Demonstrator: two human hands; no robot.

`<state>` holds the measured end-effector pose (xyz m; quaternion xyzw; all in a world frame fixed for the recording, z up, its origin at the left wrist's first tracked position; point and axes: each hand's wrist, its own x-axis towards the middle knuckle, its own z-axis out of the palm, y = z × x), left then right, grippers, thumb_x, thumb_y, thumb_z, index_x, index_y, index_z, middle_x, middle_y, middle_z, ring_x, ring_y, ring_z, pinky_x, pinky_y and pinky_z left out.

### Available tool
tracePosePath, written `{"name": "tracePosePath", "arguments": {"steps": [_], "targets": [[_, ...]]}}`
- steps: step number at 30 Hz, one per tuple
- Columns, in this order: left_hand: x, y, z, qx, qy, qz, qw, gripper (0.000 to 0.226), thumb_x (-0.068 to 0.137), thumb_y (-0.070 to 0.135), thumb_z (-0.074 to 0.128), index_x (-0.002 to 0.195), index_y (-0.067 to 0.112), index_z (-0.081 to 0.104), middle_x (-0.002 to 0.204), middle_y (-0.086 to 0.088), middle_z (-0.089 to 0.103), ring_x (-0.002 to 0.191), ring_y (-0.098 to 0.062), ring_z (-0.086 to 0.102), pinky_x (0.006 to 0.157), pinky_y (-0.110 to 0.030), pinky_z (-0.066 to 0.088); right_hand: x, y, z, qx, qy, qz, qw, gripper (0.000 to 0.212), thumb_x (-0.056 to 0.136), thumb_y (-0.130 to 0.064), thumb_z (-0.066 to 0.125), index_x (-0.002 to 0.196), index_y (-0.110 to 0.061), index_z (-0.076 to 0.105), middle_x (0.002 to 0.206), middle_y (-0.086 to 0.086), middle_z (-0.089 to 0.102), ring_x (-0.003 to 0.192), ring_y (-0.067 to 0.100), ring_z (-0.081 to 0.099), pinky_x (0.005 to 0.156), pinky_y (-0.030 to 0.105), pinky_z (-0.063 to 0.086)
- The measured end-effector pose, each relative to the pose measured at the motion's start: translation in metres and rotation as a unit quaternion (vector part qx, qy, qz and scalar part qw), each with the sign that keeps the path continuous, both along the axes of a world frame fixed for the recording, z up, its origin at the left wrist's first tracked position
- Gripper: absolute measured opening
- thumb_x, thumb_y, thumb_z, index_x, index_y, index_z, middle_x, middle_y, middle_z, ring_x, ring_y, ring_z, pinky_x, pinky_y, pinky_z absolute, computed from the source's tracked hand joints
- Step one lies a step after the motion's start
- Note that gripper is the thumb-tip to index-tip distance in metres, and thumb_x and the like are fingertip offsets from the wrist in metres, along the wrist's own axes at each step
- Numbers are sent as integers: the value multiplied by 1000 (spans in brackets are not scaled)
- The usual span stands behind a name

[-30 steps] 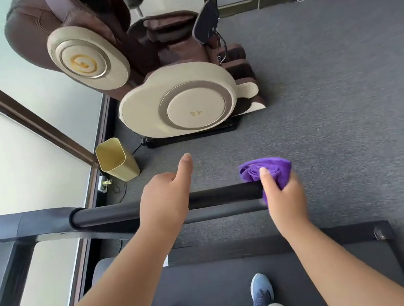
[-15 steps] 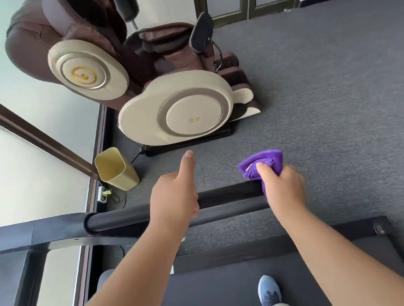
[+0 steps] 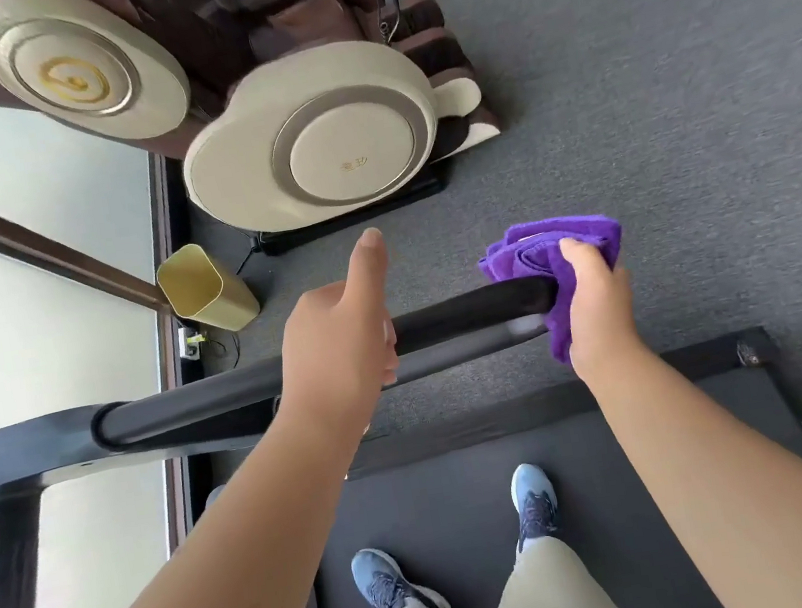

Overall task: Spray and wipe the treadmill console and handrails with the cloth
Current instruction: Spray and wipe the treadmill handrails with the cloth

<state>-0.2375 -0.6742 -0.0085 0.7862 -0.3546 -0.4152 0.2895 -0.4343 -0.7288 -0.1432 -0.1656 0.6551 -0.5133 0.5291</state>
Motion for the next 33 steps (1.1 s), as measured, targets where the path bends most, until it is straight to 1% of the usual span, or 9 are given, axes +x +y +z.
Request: {"name": "tracePosePath", "arguments": {"steps": [3, 6, 9, 13, 15, 17, 21, 26, 33], "targets": [[-10, 3, -1, -3, 6, -16, 1000, 89, 99, 73, 39, 57, -5, 45, 48, -7, 54, 45, -13, 54, 62, -32, 44, -9, -6, -36, -50, -150, -31, 987, 33, 93, -33, 53, 114, -13, 68, 105, 8, 75, 98, 23, 74, 101, 42, 53], [-16, 6, 1, -7, 11, -19, 1000, 93, 101, 70, 37, 68, -17, 49, 47, -7, 52, 42, -11, 52, 61, -32, 42, -3, 5, -77, -50, -369, -57, 926, 52, 99, -31, 29, 136, -14, 61, 126, 21, 71, 122, 43, 66, 99, 63, 50], [-10, 9, -1, -25, 17, -13, 999, 87, 100, 69, 38, 60, -8, 50, 48, -10, 52, 46, -17, 54, 64, -33, 44, 28, 20, -104, -17, -492, -69, 867, 56, 101, -43, 29, 121, -18, 75, 124, 10, 74, 113, 39, 72, 87, 68, 54], [7, 12, -2, -29, 12, 2, 1000, 85, 100, 69, 38, 68, -9, 52, 49, -14, 53, 43, -17, 53, 54, -27, 49, 92, 39, -114, 42, -534, -66, 842, 43, 100, -49, 36, 111, -27, 70, 120, 8, 74, 107, 43, 74, 90, 75, 49], [15, 15, -2, -31, 6, 11, 999, 89, 100, 68, 38, 64, -13, 49, 48, -13, 52, 41, -15, 52, 43, -18, 45, 113, 46, -113, 50, -533, -45, 843, 41, 102, -47, 32, 97, -23, 65, 93, 15, 78, 82, 44, 78, 82, 69, 57], [23, 19, -2, -35, 5, 16, 999, 90, 101, 68, 38, 65, -14, 50, 49, -14, 53, 43, -16, 52, 41, -16, 43, 117, 46, -112, 67, -531, -49, 843, 41, 103, -45, 31, 86, -23, 62, 78, 16, 77, 78, 45, 77, 93, 65, 52], [32, 26, 3, -33, 25, 10, 999, 93, 103, 66, 36, 69, -19, 50, 53, -17, 54, 47, -21, 55, 57, -30, 48, 75, 33, -129, 65, -499, -138, 853, 38, 93, -43, 43, 96, -26, 78, 118, -2, 76, 127, 38, 64, 109, 78, 27], [33, 22, 9, -38, 40, -1, 998, 94, 102, 68, 37, 71, -20, 50, 53, -17, 53, 50, -24, 56, 67, -36, 47, 8, 13, -117, -27, -460, -155, 874, 55, 97, -42, 34, 142, -27, 63, 145, 2, 65, 133, 36, 61, 107, 77, 33], [48, 33, 7, -59, 77, -24, 995, 92, 104, 66, 36, 69, -18, 46, 53, -19, 54, 54, -27, 59, 68, -39, 48, 54, 34, -113, 37, -519, -203, 830, 82, 96, -78, 20, 137, -25, 67, 141, 17, 65, 129, 52, 59, 107, 81, 31]]}}
